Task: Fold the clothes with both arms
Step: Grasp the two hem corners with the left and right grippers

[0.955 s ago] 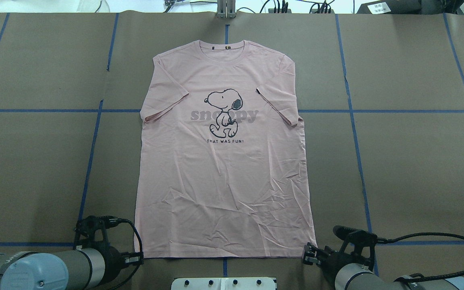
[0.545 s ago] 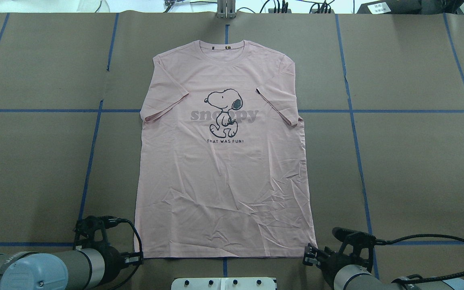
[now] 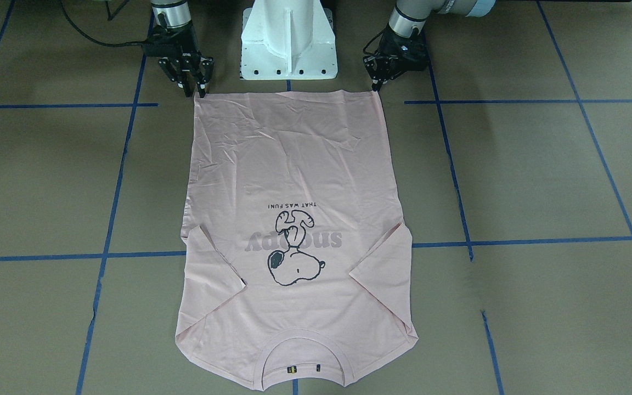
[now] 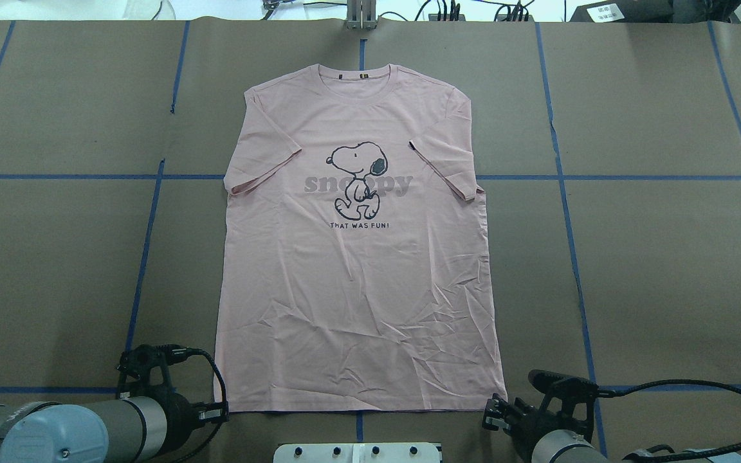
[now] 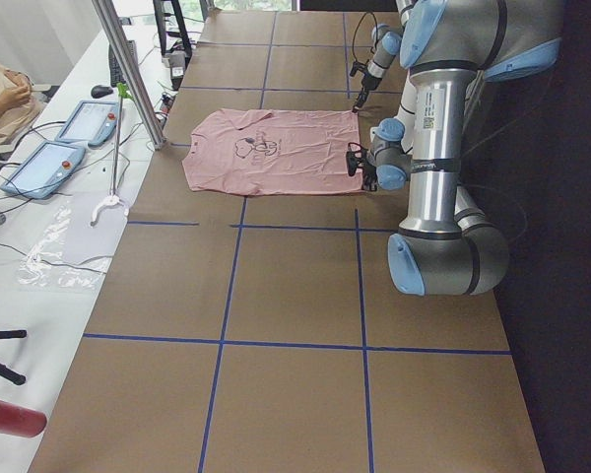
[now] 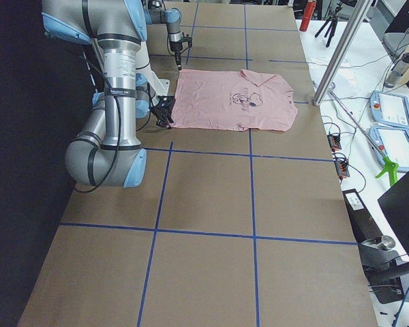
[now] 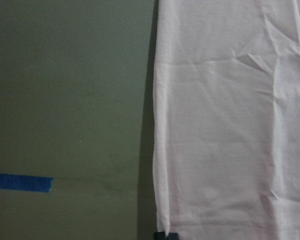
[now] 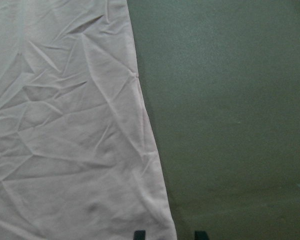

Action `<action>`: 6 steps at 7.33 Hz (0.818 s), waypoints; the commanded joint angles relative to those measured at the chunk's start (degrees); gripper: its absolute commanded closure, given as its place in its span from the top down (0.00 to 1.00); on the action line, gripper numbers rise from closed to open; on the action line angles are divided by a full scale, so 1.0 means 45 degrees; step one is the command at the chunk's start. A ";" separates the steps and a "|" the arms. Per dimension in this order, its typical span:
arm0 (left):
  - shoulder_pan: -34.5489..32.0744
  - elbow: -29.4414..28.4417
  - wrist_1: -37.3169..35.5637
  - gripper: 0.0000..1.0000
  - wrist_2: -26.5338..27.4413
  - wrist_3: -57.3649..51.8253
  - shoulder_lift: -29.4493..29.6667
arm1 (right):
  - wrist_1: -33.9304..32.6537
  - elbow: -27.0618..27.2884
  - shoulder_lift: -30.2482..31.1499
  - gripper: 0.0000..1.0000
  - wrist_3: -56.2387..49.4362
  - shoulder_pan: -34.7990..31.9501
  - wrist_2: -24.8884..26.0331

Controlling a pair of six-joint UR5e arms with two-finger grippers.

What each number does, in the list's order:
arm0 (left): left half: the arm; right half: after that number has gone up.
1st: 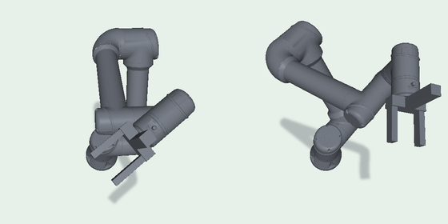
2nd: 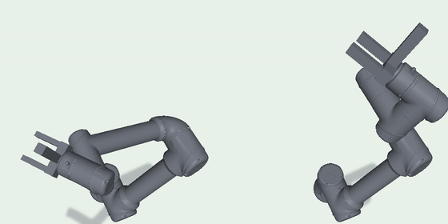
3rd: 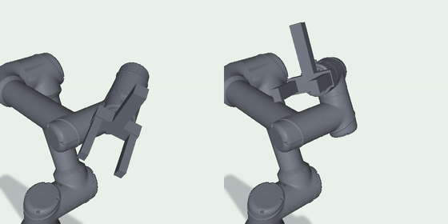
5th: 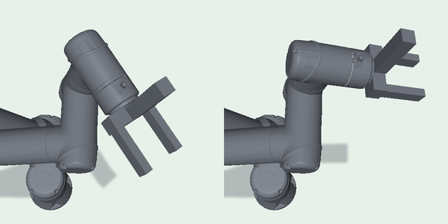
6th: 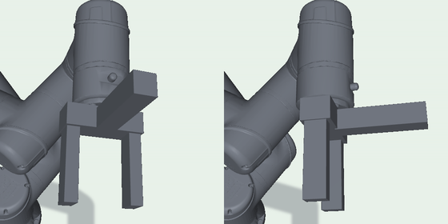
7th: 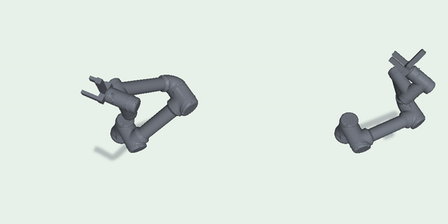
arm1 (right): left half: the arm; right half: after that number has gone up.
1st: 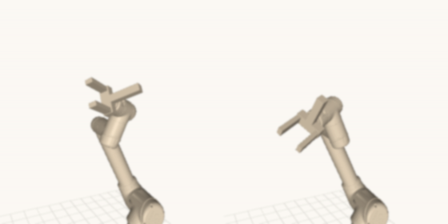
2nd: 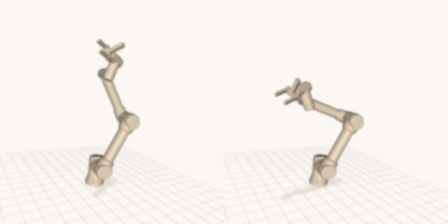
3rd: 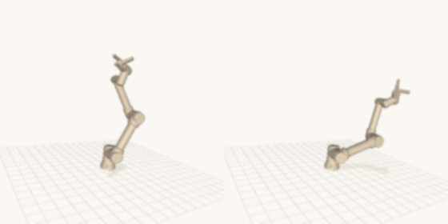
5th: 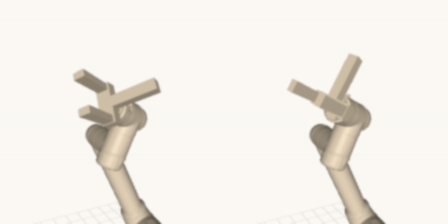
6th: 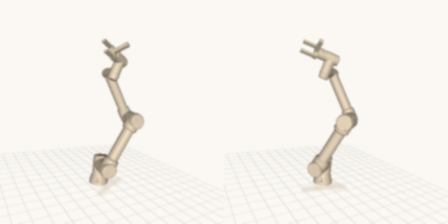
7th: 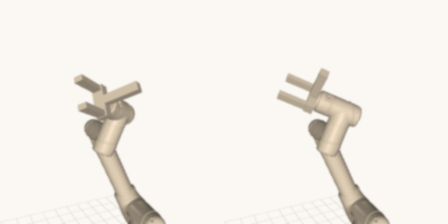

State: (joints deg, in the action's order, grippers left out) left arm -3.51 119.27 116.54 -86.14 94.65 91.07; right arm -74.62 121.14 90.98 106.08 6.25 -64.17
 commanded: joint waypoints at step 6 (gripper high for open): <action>-0.0020 0.0059 0.0000 0.00 0.0001 0.0001 -0.0004 | 0.0059 0.0111 -0.0140 0.00 -0.0077 0.0077 0.0003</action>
State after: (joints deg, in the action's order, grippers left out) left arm -3.53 119.35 116.55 -86.13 94.66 91.06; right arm -74.43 121.26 90.54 105.93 6.72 -64.09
